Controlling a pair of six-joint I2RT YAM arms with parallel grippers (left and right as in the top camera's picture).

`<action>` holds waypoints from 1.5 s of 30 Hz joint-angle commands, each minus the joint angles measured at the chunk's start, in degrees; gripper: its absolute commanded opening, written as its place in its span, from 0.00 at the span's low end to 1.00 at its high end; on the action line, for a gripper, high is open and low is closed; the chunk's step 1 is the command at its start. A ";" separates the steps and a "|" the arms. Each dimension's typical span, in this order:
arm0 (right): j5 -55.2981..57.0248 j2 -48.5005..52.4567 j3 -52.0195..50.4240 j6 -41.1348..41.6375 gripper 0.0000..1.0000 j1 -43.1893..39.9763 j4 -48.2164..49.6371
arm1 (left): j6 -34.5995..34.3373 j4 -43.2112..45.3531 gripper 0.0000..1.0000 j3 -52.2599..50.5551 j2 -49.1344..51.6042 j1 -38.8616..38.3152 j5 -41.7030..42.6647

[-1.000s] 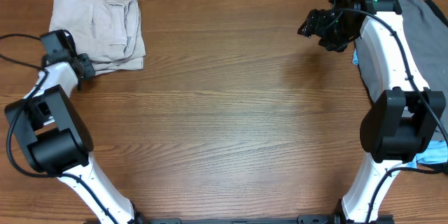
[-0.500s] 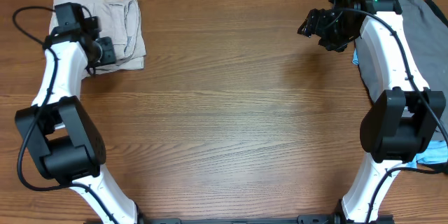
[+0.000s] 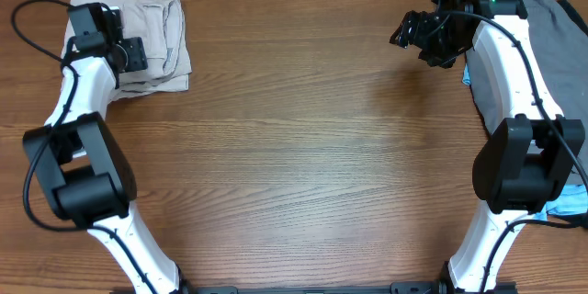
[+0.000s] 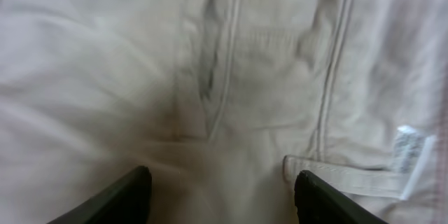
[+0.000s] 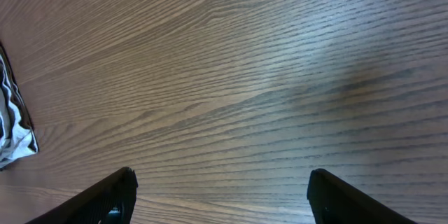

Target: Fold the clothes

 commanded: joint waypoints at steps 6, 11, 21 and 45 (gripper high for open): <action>0.33 -0.26 0.39 -0.39 0.83 0.28 0.31 | 2.58 2.84 0.69 -0.11 10.25 0.26 0.63; 0.33 -0.26 0.39 -0.37 0.83 0.28 0.31 | 2.58 6.58 0.69 -0.11 14.80 0.46 0.63; 0.33 -0.26 0.39 -0.37 0.83 0.28 0.48 | 7.04 10.97 0.69 -0.11 18.97 0.48 0.59; 3.43 -0.50 15.34 -5.29 1.00 0.28 -3.69 | 2.40 -2.97 1.00 0.44 -11.72 -0.85 -3.19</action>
